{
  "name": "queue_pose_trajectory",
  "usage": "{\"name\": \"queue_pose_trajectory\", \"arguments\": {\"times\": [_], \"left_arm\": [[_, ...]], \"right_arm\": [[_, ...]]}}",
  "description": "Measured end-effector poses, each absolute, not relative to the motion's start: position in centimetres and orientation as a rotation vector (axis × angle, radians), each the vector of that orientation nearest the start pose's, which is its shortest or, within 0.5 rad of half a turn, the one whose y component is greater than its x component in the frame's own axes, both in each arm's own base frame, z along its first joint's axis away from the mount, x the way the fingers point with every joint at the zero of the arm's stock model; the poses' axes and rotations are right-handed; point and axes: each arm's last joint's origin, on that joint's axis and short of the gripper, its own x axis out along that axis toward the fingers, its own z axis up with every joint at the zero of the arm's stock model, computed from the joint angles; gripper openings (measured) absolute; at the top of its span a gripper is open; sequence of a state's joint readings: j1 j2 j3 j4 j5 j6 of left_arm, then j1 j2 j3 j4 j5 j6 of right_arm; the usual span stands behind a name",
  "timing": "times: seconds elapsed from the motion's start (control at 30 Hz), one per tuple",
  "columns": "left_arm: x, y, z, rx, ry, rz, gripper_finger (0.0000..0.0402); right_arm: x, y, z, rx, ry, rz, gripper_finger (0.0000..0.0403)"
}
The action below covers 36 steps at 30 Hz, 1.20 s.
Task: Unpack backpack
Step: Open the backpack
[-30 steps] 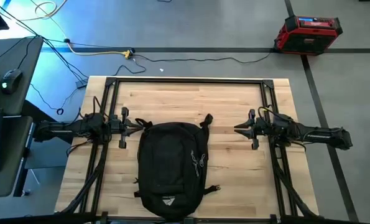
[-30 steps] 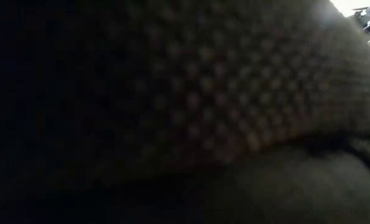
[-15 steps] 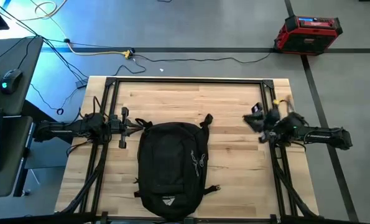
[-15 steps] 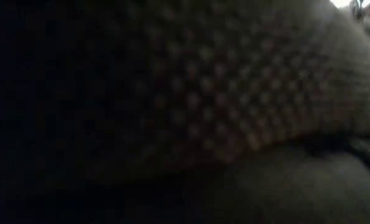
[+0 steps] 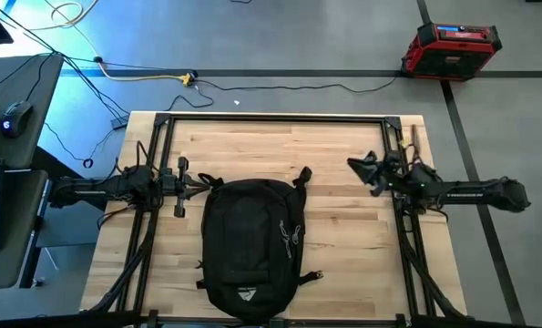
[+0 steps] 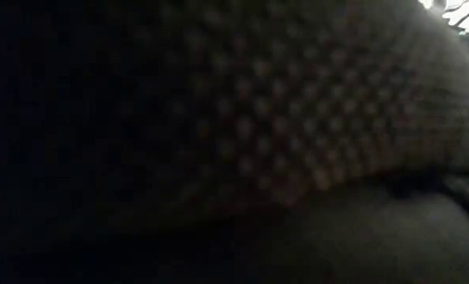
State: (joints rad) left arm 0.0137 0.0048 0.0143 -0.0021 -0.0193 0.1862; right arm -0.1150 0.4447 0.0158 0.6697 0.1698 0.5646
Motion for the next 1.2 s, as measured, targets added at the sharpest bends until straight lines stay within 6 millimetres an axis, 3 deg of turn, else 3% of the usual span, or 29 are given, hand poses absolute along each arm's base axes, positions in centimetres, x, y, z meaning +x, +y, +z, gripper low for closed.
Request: {"name": "queue_pose_trajectory", "arguments": {"times": [0.23, 0.47, 0.67, 0.83, 1.0, 1.2], "left_arm": [[9.7, 0.2, 16.9, 0.289, -0.016, 0.041, 0.0000], [9.7, 0.2, 17.0, 0.343, -0.021, 0.055, 0.0000], [9.7, 0.2, 17.0, 0.343, -0.019, 0.056, 0.0000], [9.7, 0.2, 16.9, 0.343, -0.018, 0.056, 0.0000], [9.7, 0.2, 16.9, 0.343, -0.018, 0.056, 0.0000], [9.7, 0.2, 16.9, 0.343, -0.017, 0.056, 0.0000]], "right_arm": [[13.3, -2.3, 18.4, 0.543, -0.253, -0.273, 0.0059], [15.4, -1.4, 22.0, 0.410, -0.257, -0.106, 0.0060], [17.5, -0.7, 26.0, 0.291, -0.307, -0.060, 0.0060], [18.6, -0.4, 28.1, 0.261, -0.332, -0.040, 0.0060], [18.8, -0.4, 29.7, 0.283, -0.372, -0.030, 0.0060], [19.4, -0.5, 29.2, 0.075, -0.302, -0.104, 0.0060]]}}
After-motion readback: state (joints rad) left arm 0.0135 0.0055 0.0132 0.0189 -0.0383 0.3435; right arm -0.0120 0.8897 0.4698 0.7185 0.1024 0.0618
